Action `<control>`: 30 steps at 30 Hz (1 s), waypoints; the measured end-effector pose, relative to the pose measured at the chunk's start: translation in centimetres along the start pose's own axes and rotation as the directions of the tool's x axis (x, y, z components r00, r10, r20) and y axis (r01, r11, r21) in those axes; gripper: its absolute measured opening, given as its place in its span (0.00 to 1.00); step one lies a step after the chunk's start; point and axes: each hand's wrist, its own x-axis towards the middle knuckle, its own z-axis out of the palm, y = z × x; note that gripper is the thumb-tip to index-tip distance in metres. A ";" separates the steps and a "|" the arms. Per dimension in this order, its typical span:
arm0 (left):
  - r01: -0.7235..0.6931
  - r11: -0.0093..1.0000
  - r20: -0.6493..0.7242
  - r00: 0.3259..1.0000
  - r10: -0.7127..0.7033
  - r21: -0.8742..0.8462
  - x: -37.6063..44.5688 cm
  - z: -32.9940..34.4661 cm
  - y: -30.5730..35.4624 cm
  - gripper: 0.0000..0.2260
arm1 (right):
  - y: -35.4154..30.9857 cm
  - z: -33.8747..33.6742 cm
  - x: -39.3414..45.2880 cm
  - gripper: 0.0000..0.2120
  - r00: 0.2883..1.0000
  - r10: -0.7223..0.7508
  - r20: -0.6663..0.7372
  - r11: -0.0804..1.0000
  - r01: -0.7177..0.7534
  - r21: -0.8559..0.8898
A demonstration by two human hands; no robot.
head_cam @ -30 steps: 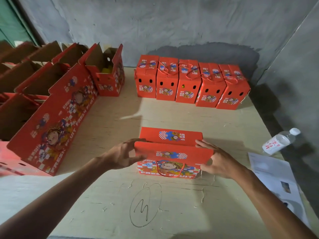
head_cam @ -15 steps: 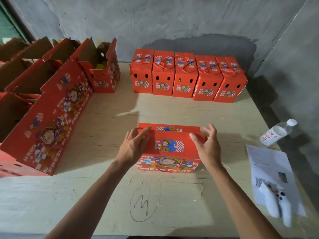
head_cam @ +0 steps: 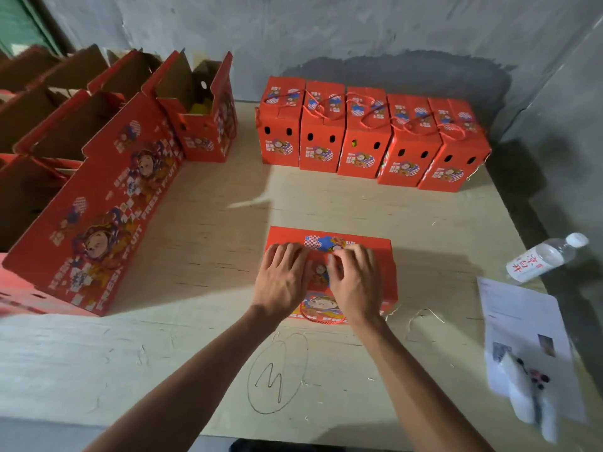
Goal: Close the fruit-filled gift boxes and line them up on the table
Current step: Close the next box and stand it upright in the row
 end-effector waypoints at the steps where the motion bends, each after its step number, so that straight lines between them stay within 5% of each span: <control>1: 0.007 1.000 0.005 1.000 -0.007 0.007 -0.1 0.0 0.1 0.14 | 0.0 0.1 0.0 0.10 1.000 -0.006 -0.008 1.000 0.006 -0.017; 13: -0.035 0.999 0.011 0.999 0.035 -0.033 0.3 -0.6 -0.6 0.09 | 0.3 -1.0 0.6 0.11 0.988 -0.075 0.134 0.994 0.085 -0.067; 20: 0.214 0.972 0.023 0.977 -0.212 -0.094 2.0 -1.0 0.5 0.11 | 0.8 -1.4 1.1 0.12 0.985 -0.017 0.174 1.000 0.014 0.017; 30: 0.250 0.963 0.234 0.935 -0.267 0.101 2.8 -0.6 1.2 0.12 | -0.3 -1.4 1.2 0.10 0.973 0.080 0.216 0.997 -0.081 -0.003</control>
